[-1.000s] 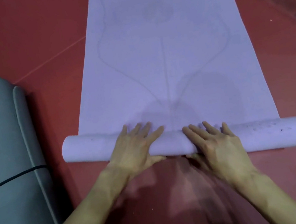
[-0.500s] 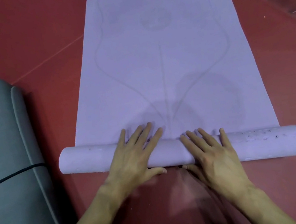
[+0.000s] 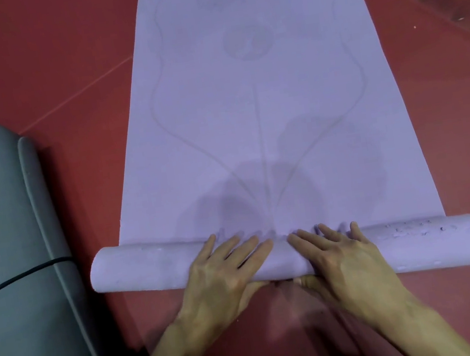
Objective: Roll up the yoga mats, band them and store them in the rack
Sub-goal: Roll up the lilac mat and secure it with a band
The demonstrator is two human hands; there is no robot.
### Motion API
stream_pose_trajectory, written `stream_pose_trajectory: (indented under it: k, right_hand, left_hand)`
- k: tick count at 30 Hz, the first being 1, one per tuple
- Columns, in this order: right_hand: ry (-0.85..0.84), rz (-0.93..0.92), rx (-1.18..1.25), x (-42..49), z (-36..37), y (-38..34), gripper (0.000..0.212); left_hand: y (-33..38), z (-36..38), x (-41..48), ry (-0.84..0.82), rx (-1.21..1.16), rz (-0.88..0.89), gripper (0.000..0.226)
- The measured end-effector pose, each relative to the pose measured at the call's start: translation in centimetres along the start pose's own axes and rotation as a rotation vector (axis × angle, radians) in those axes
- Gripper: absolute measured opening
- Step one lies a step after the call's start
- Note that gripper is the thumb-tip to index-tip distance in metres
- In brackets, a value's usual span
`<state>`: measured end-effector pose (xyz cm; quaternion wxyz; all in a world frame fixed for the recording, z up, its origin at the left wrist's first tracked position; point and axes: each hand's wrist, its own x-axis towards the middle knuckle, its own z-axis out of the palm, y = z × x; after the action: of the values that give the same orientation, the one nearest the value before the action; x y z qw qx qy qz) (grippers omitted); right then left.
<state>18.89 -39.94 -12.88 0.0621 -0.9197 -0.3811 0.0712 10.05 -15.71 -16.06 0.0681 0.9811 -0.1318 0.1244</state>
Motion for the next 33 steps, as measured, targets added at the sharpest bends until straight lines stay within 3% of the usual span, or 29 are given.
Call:
stream_pose_trajectory:
  k: [3,7,13,20,26,33]
  right_hand:
    - [-0.039,-0.013,0.014,-1.7,0.4,-0.4,0.074]
    - [0.041,-0.023,0.071,-2.8,0.6,-0.2,0.088]
    - [0.007,-0.012,0.073,-2.2,1.4,0.5,0.074]
    - [-0.009,0.039,0.023,-1.6,1.3,0.3,0.079]
    - [-0.048,0.097,0.027,0.2,1.2,0.8,0.093]
    - [-0.033,0.254,0.055,2.4,1.0,0.2,0.092]
  left_hand:
    - [0.4,-0.2,-1.2,-0.052,-0.055,-0.004,0.058]
    - [-0.2,-0.1,-0.6,-0.089,-0.137,-0.024,0.064]
    - [-0.1,-0.5,0.8,-0.196,-0.127,-0.024,0.073]
    - [-0.7,0.3,1.9,-0.225,-0.116,-0.043,0.056]
    - [-2.2,1.0,3.9,-0.330,-0.100,-0.035,0.062]
    - [-3.2,1.1,5.7,-0.337,-0.127,-0.036,0.064]
